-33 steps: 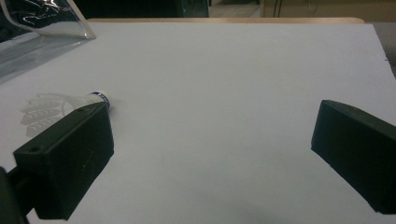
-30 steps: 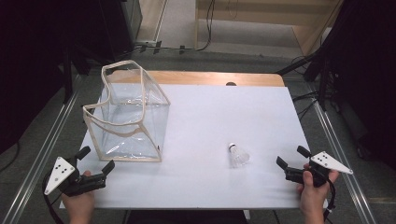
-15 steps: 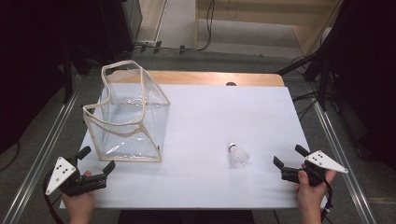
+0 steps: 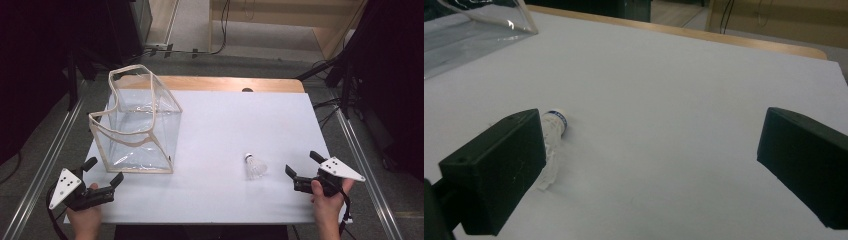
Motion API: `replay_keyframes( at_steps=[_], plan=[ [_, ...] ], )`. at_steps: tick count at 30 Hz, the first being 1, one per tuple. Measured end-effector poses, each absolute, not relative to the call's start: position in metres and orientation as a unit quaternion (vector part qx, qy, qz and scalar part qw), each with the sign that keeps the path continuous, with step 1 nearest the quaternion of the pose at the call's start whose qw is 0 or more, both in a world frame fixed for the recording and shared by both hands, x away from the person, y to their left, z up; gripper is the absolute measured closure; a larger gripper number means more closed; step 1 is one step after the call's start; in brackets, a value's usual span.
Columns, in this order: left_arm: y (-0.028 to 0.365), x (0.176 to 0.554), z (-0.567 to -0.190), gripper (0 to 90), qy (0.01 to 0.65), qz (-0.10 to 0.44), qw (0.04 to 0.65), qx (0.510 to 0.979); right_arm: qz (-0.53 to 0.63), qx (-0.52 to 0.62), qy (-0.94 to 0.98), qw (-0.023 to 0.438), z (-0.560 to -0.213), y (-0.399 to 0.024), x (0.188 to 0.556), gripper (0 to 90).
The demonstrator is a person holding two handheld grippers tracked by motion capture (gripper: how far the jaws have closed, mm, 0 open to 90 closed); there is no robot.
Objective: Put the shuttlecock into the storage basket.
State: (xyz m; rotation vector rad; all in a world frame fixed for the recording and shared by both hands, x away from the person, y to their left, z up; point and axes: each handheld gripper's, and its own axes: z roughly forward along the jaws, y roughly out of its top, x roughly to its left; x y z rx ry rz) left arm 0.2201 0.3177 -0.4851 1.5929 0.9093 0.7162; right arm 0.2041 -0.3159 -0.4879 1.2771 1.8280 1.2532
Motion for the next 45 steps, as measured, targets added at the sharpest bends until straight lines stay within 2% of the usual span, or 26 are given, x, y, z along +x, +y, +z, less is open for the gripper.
replay_keyframes(
  at_steps=[21,31,32,35,36,37,38,39,40,41,42,43,45],
  plan=[
    [0.318,0.220,-0.485,0.0,0.385,0.302,0.553,0.675,0.493,0.431,0.711,0.256,-0.453,-0.273,0.221,0.0],
    [0.318,0.220,-0.485,0.0,0.385,0.300,0.556,0.673,0.496,0.411,0.726,0.240,-0.464,-0.264,0.222,0.5],
    [0.318,0.221,-0.485,0.0,0.385,0.300,0.556,0.673,0.494,0.421,0.720,0.246,-0.469,-0.267,0.223,13.9],
    [0.318,0.221,-0.485,0.0,0.385,0.301,0.553,0.674,0.486,0.425,0.723,0.243,-0.474,-0.269,0.226,19.0],
    [0.318,0.220,-0.485,0.0,0.384,0.301,0.554,0.674,0.465,0.444,0.724,0.250,-0.478,-0.270,0.228,36.3],
    [0.318,0.220,-0.485,0.0,0.384,0.301,0.554,0.674,0.465,0.444,0.724,0.250,-0.478,-0.270,0.228,36.3],
    [0.318,0.221,-0.485,0.0,0.385,0.301,0.554,0.674,0.460,0.446,0.726,0.250,-0.480,-0.270,0.230,42.9],
    [0.318,0.221,-0.485,0.0,0.386,0.300,0.555,0.673,0.444,0.450,0.734,0.247,-0.484,-0.270,0.234,58.9],
    [0.318,0.221,-0.485,0.0,0.386,0.300,0.555,0.674,0.438,0.453,0.736,0.247,-0.485,-0.270,0.235,63.6],
    [0.318,0.221,-0.485,0.0,0.385,0.301,0.554,0.674,0.437,0.456,0.736,0.243,-0.487,-0.271,0.236,72.7],
    [0.318,0.221,-0.485,0.0,0.385,0.301,0.554,0.674,0.438,0.456,0.738,0.235,-0.488,-0.272,0.237,77.1],
    [0.318,0.221,-0.485,0.0,0.386,0.301,0.553,0.674,0.438,0.456,0.738,0.235,-0.488,-0.272,0.237,77.1],
    [0.318,0.221,-0.485,0.0,0.385,0.302,0.553,0.674,0.420,0.462,0.749,0.221,-0.494,-0.273,0.240,87.3]
  ],
)
